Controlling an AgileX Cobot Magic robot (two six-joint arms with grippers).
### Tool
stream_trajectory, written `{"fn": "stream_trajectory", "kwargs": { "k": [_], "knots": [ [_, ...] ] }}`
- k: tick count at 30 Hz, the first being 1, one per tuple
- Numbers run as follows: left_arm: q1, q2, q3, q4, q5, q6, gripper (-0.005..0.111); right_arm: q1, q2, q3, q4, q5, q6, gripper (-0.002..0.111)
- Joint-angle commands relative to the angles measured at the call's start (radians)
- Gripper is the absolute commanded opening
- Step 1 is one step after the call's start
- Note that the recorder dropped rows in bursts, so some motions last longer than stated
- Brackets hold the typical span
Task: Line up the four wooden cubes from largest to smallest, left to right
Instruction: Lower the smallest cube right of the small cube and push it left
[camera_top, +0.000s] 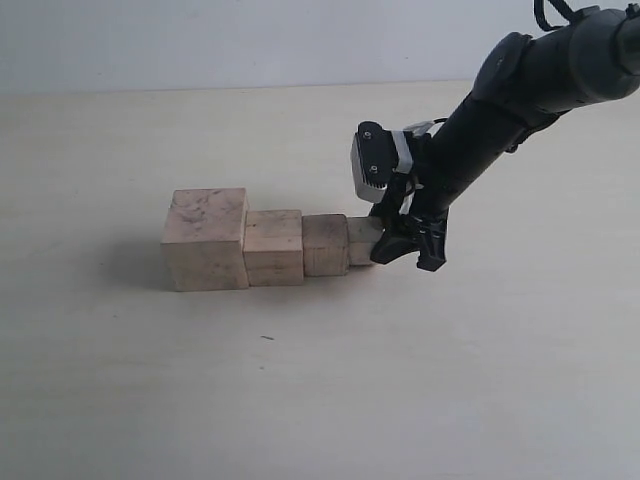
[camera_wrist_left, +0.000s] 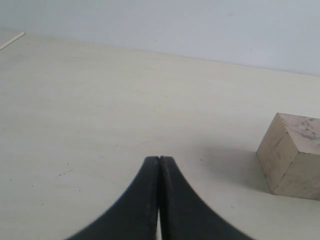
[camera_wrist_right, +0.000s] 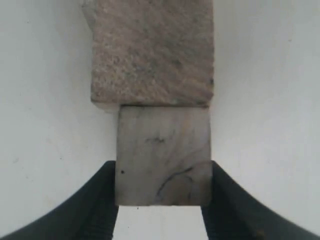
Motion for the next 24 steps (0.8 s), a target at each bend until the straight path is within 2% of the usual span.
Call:
{"fn": "stream_trajectory", "kwargs": {
  "k": [1, 10, 12, 24],
  "knots": [
    [-0.006, -0.004, 0.003, -0.005, -0.005, 0.000, 0.000, -0.004, -0.001, 0.001, 0.025, 0.017, -0.015, 0.000],
    [-0.006, -0.004, 0.003, -0.005, -0.005, 0.000, 0.000, -0.004, -0.001, 0.001, 0.041, 0.027, 0.001, 0.000],
    [-0.006, -0.004, 0.003, -0.005, -0.005, 0.000, 0.000, -0.004, -0.001, 0.001, 0.041, 0.027, 0.006, 0.003],
    [-0.006, -0.004, 0.003, -0.005, -0.005, 0.000, 0.000, -0.004, -0.001, 0.001, 0.041, 0.006, 0.039, 0.051]
  ]
}}
